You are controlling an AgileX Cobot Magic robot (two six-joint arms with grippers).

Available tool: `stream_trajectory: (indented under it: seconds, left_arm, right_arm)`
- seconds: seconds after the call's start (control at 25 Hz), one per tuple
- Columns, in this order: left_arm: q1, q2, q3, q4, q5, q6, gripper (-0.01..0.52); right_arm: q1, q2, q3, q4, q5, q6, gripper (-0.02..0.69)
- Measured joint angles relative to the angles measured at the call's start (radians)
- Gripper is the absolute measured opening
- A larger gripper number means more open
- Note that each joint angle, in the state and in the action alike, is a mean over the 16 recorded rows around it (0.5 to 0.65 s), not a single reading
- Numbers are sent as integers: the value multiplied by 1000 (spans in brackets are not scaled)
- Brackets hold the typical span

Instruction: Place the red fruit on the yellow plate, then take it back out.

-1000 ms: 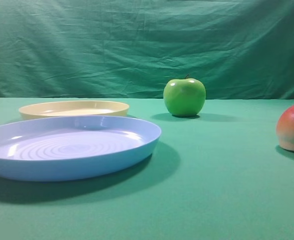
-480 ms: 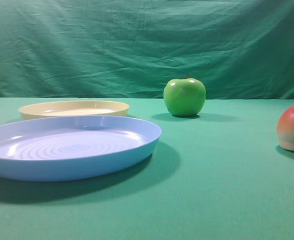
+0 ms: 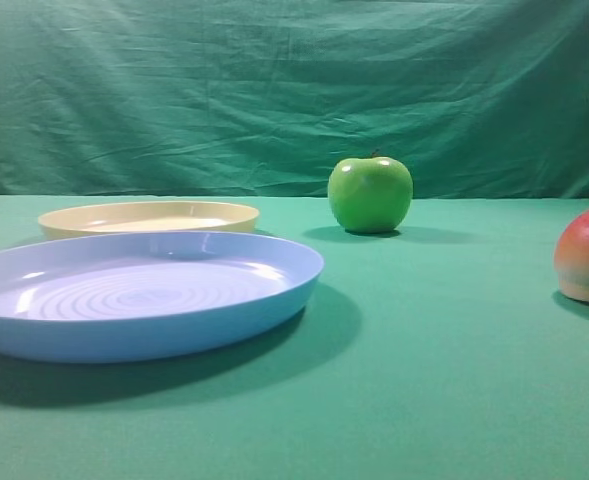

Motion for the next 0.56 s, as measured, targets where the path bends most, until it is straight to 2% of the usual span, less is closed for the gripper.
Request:
stream_trajectory:
  seconds: [0.56]
  left_arm:
    - [0, 0, 0, 0, 0, 0, 0]
  right_arm:
    - [0, 0, 0, 0, 23, 2, 0]
